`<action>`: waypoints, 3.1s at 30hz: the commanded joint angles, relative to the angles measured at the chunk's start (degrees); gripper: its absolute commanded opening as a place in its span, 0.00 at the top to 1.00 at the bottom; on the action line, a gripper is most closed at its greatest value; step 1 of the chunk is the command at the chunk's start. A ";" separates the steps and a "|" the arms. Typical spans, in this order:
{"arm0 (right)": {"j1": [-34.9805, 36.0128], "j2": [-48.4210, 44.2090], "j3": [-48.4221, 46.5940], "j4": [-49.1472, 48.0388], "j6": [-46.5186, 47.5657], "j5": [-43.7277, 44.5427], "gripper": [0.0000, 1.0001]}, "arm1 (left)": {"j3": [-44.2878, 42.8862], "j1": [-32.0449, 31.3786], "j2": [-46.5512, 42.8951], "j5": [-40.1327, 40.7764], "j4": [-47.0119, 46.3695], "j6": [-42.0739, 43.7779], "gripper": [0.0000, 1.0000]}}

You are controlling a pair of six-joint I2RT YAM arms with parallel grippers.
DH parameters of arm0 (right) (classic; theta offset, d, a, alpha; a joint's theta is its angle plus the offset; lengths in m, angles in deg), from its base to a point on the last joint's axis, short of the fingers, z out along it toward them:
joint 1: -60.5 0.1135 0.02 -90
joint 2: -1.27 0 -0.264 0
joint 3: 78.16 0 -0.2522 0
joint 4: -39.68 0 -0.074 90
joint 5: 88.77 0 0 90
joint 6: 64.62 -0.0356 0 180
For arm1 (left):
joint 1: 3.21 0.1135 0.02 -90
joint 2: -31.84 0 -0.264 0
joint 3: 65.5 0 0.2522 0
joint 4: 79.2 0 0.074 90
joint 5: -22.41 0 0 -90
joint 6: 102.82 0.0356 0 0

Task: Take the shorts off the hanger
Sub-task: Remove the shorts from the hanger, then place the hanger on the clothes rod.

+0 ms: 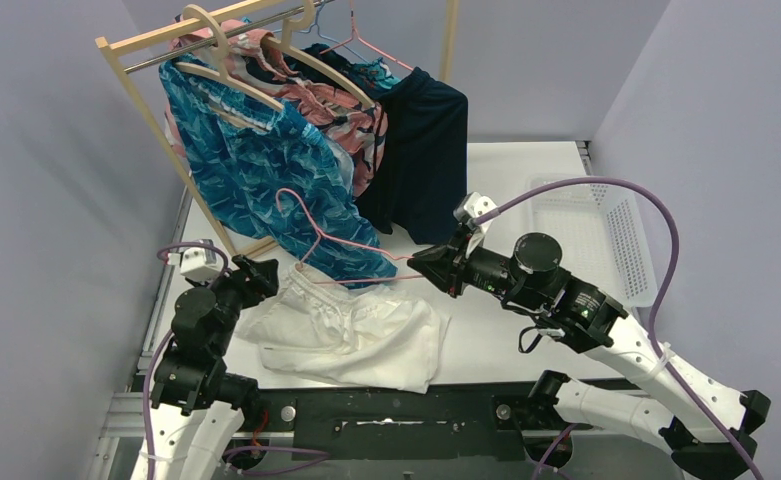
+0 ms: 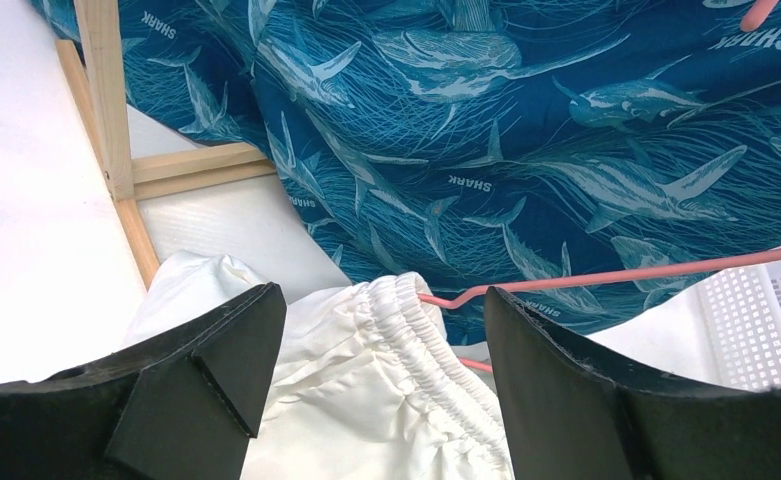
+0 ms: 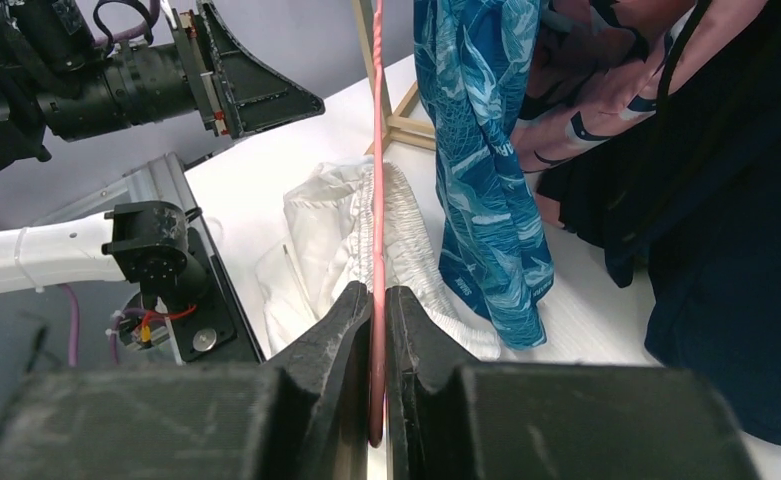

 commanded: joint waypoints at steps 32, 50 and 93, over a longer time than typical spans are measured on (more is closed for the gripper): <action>3.74 3.81 5.08 -7.04 -5.73 -2.22 1.00 | 0.62 -0.86 18.51 -24.10 -35.11 -21.89 0.82; 3.60 5.26 -3.58 10.23 -1.63 1.10 0.43 | -4.88 -1.11 14.23 -23.34 -24.92 -19.37 1.00; 4.09 11.94 -13.38 14.09 -2.24 -3.91 0.55 | -29.23 -2.15 24.63 -21.95 -0.42 5.46 1.00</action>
